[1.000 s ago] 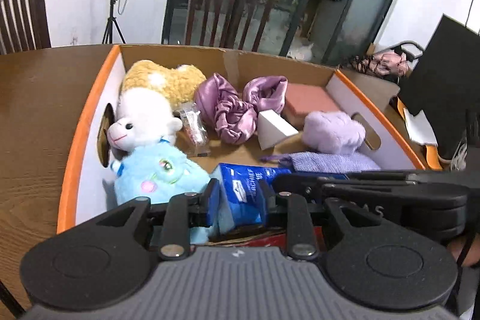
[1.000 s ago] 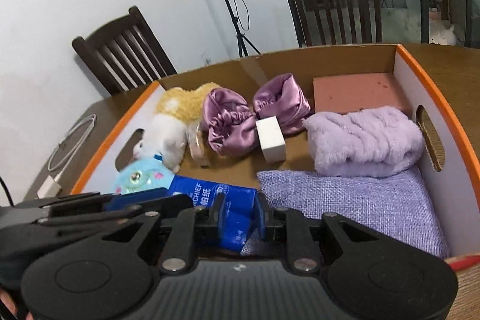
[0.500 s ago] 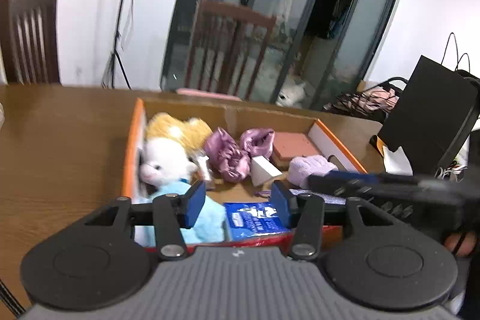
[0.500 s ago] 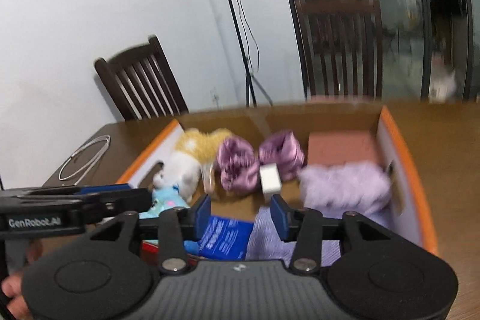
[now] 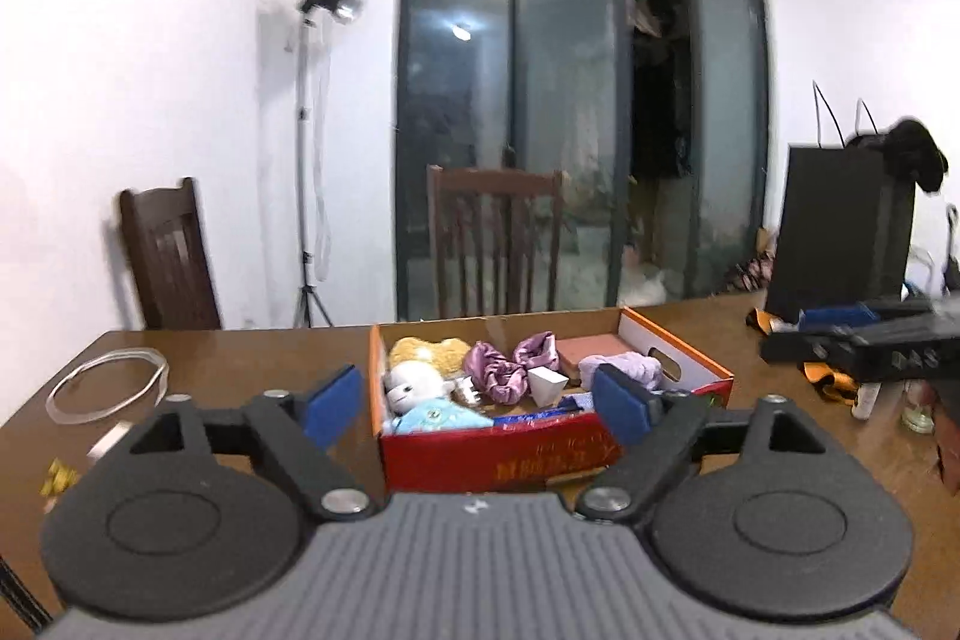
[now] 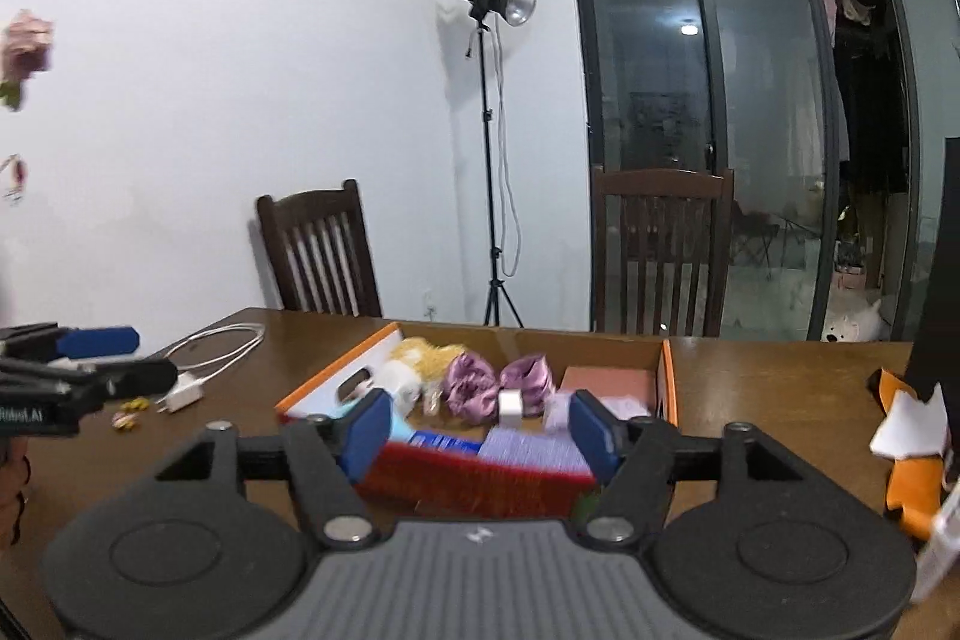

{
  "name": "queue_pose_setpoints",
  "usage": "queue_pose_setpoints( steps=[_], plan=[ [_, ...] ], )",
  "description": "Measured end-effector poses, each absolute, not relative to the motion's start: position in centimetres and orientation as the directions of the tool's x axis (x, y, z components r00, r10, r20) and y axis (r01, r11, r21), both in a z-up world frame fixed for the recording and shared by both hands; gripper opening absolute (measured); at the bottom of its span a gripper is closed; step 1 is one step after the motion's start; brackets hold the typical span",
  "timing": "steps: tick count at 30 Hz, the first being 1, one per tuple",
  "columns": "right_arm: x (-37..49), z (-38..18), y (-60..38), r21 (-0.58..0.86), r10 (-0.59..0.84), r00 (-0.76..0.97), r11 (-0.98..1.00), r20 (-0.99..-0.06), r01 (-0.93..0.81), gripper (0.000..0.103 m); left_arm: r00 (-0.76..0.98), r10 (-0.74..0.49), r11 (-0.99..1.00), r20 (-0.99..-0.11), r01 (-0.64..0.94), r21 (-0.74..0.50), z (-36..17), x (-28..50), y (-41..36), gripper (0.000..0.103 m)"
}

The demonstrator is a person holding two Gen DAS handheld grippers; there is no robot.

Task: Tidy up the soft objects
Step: 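Withdraw both tools from the box toward the white foam cylinder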

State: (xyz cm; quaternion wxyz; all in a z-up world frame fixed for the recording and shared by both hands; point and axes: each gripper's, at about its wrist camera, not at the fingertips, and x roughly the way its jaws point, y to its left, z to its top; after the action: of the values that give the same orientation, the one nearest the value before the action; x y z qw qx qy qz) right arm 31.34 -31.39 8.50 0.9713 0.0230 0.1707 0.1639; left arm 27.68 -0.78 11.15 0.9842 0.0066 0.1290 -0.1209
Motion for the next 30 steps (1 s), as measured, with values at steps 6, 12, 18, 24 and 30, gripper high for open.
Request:
queue_pose_setpoints(
  steps=[6,12,18,24,30],
  plan=[
    [24.8,6.3,-33.4,0.201,0.338,0.897,0.936,-0.286,-0.288,0.077,0.937,-0.209,0.975,-0.281,0.178,-0.133,8.6,22.1,0.8,0.094],
    [19.1,2.8,-32.8,0.162,0.304,0.893,0.951,-0.332,-0.264,0.081,0.903,-0.192,0.976,-0.385,0.135,-0.171,5.4,18.2,1.9,0.095],
    [16.3,1.0,-31.4,0.149,0.346,0.854,0.938,-0.39,-0.312,0.081,0.888,-0.179,0.979,-0.424,0.118,-0.165,4.0,16.6,2.8,0.095],
    [16.8,1.4,-30.7,0.166,0.351,0.852,0.936,-0.389,-0.31,0.08,0.895,-0.15,0.984,-0.42,0.093,-0.154,4.0,17.0,2.8,0.095],
    [18.8,0.3,-28.6,0.197,0.384,0.809,0.923,-0.445,-0.329,0.07,0.858,-0.206,0.964,-0.471,0.096,-0.246,2.9,19.6,3.6,0.077]
  ],
)
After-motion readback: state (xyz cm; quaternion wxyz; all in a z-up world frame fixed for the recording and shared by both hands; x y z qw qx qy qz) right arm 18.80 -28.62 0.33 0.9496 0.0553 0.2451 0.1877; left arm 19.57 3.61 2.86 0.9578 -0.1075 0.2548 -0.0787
